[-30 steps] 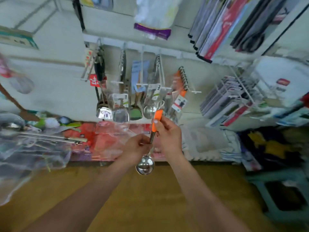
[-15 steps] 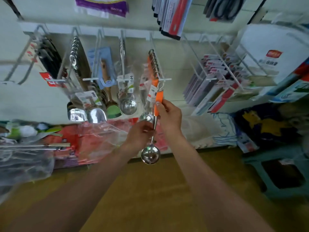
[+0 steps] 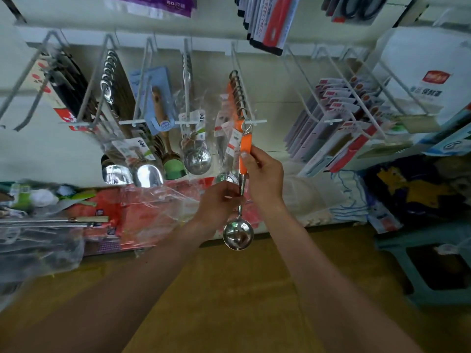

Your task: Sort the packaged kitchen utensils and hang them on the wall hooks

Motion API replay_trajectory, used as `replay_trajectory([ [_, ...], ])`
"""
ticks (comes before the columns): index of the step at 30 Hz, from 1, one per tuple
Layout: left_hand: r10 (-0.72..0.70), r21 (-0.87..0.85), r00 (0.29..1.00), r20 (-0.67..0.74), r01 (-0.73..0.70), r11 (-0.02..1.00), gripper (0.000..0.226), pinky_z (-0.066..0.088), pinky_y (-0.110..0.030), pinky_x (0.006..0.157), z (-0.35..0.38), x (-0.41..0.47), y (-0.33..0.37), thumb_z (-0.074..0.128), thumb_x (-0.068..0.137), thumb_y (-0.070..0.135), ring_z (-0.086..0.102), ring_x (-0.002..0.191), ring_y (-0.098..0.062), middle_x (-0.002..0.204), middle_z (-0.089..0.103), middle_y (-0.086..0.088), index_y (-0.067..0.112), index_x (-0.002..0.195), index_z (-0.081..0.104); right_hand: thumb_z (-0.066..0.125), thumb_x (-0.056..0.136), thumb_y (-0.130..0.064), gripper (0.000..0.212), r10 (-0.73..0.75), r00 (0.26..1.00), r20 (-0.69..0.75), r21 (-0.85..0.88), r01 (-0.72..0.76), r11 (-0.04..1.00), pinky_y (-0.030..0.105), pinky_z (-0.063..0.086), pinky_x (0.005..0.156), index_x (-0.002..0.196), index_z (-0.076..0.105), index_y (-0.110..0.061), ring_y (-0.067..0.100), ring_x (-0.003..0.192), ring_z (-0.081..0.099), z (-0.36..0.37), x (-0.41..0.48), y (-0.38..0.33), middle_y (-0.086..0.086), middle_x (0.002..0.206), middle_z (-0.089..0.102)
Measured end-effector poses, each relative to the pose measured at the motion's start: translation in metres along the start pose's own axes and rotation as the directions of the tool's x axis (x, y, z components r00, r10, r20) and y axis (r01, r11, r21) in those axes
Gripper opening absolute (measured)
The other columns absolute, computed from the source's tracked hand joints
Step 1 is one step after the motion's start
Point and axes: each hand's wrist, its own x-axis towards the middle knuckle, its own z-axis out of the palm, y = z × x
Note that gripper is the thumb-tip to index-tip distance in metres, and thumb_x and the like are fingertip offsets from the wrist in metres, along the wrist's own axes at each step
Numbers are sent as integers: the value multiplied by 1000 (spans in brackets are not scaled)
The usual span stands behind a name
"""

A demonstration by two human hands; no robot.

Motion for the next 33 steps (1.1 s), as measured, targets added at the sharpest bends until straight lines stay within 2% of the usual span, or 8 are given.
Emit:
replay_trajectory([
  [4, -15, -8, 1000, -4, 15, 1000, 11, 59, -42, 76, 0, 6, 2, 72, 83, 5, 68, 84, -29, 95, 68, -16, 9, 89, 65, 60, 96, -12, 24, 14, 1000, -14, -19, -14, 1000, 21, 52, 72, 116, 72, -7, -1, 72, 59, 6, 14, 3, -4, 86, 69],
  [7, -25, -27, 1000, -18, 24, 999, 11, 60, -38, 71, 0, 11, 8, 70, 84, 0, 66, 81, -22, 96, 67, -18, 3, 92, 63, 61, 95, -14, 19, 12, 1000, -22, -54, -14, 998, 40, 55, 73, 106, 75, -5, 10, 69, 58, 11, 25, 5, 3, 79, 69],
  [10, -67, -63, 997, -35, 64, 996, 15, 59, -40, 71, -1, 18, 12, 71, 83, -1, 65, 80, -22, 88, 66, -11, 2, 95, 62, 61, 95, -13, 19, 41, 999, -16, -40, -42, 998, 36, 55, 71, 105, 75, -6, 10, 68, 59, 16, 34, 6, -1, 76, 67],
  [14, -88, -98, 995, -45, 84, 992, 16, 59, -34, 66, -3, 29, 13, 71, 82, -3, 64, 74, -18, 84, 64, -7, 2, 94, 62, 62, 95, -16, 20, 42, 999, 0, -54, -42, 998, 51, 56, 82, 106, 75, -8, 29, 79, 67, 21, 45, 8, -1, 77, 67],
  [22, -87, -75, 994, -68, 82, 994, 14, 57, -32, 67, -5, 48, 8, 71, 83, -1, 62, 76, -19, 86, 63, -8, 10, 86, 62, 63, 94, -12, 20, 70, 998, -1, -22, -70, 997, 44, 57, 82, 110, 74, -6, 19, 75, 62, 25, 56, 13, 2, 79, 67],
  [28, -42, -63, 994, -100, 36, 997, 26, 53, -26, 70, -6, 48, 4, 75, 80, 1, 65, 81, -17, 91, 68, -5, 10, 102, 64, 70, 90, -28, 22, 127, 989, -80, -83, -133, 988, 28, 51, 84, 103, 76, -12, 16, 87, 67, 22, 54, 13, 3, 95, 75],
  [31, -33, -50, 995, -89, 29, 998, 36, 53, -24, 75, -9, 44, 3, 76, 81, 5, 66, 91, -18, 105, 68, -7, 13, 113, 62, 69, 89, -32, 20, 173, 979, -112, -106, -185, 977, 36, 53, 90, 97, 75, -14, 19, 91, 69, 19, 47, 18, 2, 96, 75],
  [33, -34, -22, 996, -87, 32, 999, 44, 51, -18, 71, -13, 42, 2, 75, 83, 10, 64, 90, -11, 114, 65, -7, 11, 124, 60, 68, 90, -32, 20, 173, 978, -117, -123, -187, 975, 34, 53, 89, 97, 74, -14, 17, 91, 68, 17, 40, 19, 1, 96, 74],
])
